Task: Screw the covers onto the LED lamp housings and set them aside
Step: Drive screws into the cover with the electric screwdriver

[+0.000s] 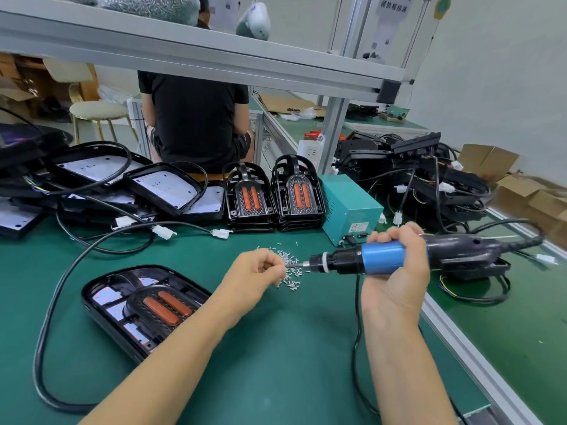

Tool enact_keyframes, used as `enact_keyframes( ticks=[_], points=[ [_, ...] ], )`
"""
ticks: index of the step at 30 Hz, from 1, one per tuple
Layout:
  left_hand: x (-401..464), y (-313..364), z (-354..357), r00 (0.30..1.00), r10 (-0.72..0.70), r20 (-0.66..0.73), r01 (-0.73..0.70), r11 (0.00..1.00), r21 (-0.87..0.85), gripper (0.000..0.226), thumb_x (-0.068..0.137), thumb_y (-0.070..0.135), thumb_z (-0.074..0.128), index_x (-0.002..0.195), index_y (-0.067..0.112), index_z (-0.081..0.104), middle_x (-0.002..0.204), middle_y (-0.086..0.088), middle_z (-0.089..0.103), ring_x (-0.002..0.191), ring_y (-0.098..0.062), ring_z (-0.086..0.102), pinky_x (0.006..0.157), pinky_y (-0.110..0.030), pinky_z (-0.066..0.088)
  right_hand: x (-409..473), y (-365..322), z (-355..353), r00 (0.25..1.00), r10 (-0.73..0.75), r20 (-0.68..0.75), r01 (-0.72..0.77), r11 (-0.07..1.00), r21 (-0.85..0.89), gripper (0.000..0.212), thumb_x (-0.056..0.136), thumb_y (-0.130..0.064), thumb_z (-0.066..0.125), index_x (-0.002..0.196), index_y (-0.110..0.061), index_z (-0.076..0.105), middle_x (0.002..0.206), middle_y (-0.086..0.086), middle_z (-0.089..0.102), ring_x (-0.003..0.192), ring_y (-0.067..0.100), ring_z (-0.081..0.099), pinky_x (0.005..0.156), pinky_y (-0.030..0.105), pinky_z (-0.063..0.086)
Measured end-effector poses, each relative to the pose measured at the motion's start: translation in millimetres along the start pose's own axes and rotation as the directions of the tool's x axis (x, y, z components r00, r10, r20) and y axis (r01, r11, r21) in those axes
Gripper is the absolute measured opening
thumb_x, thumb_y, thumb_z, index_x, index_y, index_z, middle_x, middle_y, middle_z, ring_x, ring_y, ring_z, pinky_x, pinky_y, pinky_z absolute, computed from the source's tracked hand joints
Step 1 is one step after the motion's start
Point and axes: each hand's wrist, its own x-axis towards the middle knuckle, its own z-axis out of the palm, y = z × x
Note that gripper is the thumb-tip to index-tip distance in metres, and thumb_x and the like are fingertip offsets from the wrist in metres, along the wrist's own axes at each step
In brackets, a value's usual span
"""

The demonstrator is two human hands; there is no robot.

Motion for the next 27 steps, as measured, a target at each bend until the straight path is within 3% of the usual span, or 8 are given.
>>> enact_keyframes(
  ticks=[2,10,15,19,22,25,27],
  points=[
    [-3.0,6.7,0.6,1.0,0.025,-0.012,-0.025,0.998,-0.06,0.012,0.087,0.007,0.06,0.077,0.013,0.063,0.067,0.001,0.063,0.066,-0.01,0.054,0.068,-0.019,0.042,0.5,-7.7,4.8,0.999,-0.009,0.037,0.008,1.0,0.02,0.018,0.076,-0.007,0.061,0.088,-0.017,0.053,0.062,-0.005,0.053,0.056,0.01,0.052,0.066,0.024,0.051],
    [-5.1,23.9,-8.8,0.995,0.1,-0.007,-0.1,0.994,-0.041,0.009,0.086,0.006,0.064,0.079,0.011,0.067,0.068,0.0,0.065,0.066,-0.011,0.057,0.075,-0.027,0.047,-0.8,-22.4,15.5,0.997,-0.009,0.076,0.005,0.998,0.055,0.012,0.084,-0.009,0.058,0.091,-0.017,0.053,0.065,-0.005,0.052,0.058,0.009,0.051,0.071,0.026,0.051],
    [-9.1,26.9,-16.2,0.996,0.091,-0.016,-0.091,0.94,-0.329,0.01,0.08,-0.001,0.069,0.081,0.009,0.069,0.068,-0.002,0.068,0.062,-0.009,0.06,0.064,-0.013,0.048,-2.2,-27.9,20.5,0.996,0.015,0.093,-0.026,0.993,0.113,0.011,0.085,-0.012,0.06,0.088,-0.018,0.052,0.066,-0.006,0.054,0.058,0.008,0.051,0.075,0.026,0.051],
    [-10.4,29.0,-21.0,0.991,0.134,-0.015,-0.13,0.921,-0.366,0.013,0.078,-0.004,0.07,0.08,0.009,0.071,0.069,-0.003,0.07,0.061,-0.008,0.061,0.065,-0.013,0.049,-2.6,-31.3,26.3,0.994,0.01,0.108,-0.023,0.992,0.121,0.011,0.082,-0.012,0.061,0.087,-0.017,0.053,0.066,-0.007,0.054,0.058,0.008,0.051,0.077,0.027,0.05],
    [-9.6,31.9,-25.2,0.986,0.168,-0.013,-0.166,0.949,-0.267,0.017,0.079,-0.002,0.071,0.076,0.014,0.073,0.069,-0.002,0.07,0.064,-0.009,0.061,0.066,-0.016,0.05,-3.5,-31.2,28.4,0.994,0.006,0.11,-0.019,0.993,0.117,0.012,0.08,-0.013,0.062,0.087,-0.018,0.054,0.065,-0.007,0.055,0.057,0.007,0.052,0.074,0.026,0.05],
    [-2.3,34.8,-30.1,0.975,0.218,0.033,-0.22,0.972,0.08,0.017,0.082,0.006,0.071,0.074,0.021,0.072,0.067,0.004,0.069,0.063,-0.006,0.058,0.063,-0.018,0.047,-5.9,-28.9,28.5,0.992,-0.014,0.123,0.008,0.999,0.054,0.012,0.079,-0.012,0.06,0.087,-0.018,0.054,0.065,-0.007,0.054,0.059,0.008,0.051,0.074,0.025,0.05],
    [4.1,35.3,-33.5,0.971,0.215,0.106,-0.238,0.917,0.321,0.014,0.083,0.008,0.07,0.077,0.021,0.072,0.064,0.011,0.064,0.059,0.0,0.054,0.059,-0.01,0.042,-8.8,-25.5,26.3,0.991,-0.004,0.131,0.0,0.999,0.034,0.011,0.08,-0.011,0.059,0.087,-0.019,0.054,0.066,-0.007,0.054,0.059,0.008,0.05,0.074,0.025,0.049]
  ],
)
